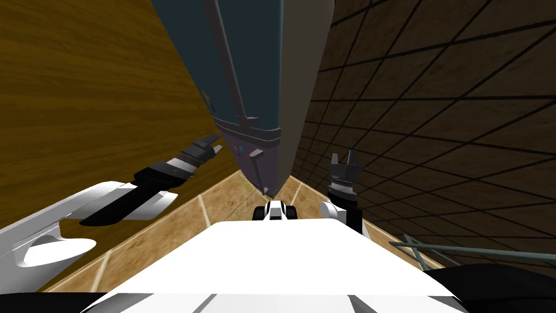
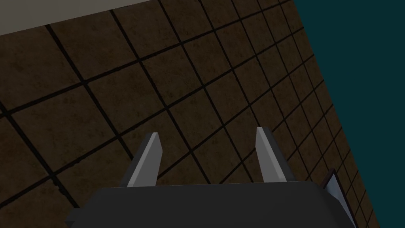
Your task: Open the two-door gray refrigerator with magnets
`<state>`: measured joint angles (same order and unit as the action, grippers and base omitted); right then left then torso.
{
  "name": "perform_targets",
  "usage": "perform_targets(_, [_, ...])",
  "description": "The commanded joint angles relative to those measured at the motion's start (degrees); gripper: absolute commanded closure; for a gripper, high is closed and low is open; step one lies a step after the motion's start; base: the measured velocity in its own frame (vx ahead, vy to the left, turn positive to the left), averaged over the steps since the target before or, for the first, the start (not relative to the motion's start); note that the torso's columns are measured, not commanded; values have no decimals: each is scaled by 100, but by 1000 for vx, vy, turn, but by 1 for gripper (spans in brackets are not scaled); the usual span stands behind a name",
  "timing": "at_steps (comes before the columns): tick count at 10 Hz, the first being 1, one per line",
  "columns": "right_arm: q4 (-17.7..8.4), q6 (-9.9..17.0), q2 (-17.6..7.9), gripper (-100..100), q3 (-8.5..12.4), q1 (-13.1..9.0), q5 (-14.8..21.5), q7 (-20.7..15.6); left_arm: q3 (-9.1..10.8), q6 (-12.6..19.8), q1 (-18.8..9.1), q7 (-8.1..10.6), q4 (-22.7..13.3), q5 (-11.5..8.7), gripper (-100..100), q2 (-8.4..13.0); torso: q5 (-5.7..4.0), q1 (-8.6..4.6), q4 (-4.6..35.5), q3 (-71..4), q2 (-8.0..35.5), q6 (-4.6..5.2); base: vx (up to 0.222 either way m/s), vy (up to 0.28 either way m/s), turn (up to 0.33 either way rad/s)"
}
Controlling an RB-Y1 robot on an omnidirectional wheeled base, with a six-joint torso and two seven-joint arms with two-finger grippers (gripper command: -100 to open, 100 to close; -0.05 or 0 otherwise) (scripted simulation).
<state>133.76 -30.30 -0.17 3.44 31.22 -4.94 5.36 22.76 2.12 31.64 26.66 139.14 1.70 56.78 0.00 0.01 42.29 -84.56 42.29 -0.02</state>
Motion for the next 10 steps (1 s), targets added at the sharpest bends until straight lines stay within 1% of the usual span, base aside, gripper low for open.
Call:
perform_targets(1, [0,0,0,0,0,0,0,0,219,370,21,220,35,-11,-100,408,1,2,0,0,0,3,-2,-33,-91])
perform_targets(5, [0,0,0,0,0,0,0,0,573,980,32,572,137,-19,-100,1009,-1,-3,0,-1,-1,2,-8,-47,-108])
perform_targets(8, [0,0,0,0,0,0,0,0,791,1360,37,793,277,-23,-100,1370,1,2,0,-1,-1,2,-4,-42,-77])
perform_targets(10, [0,0,0,0,0,0,0,0,906,1561,39,913,419,-26,-100,1570,1,2,-1,-1,-2,3,-1,-27,-61])
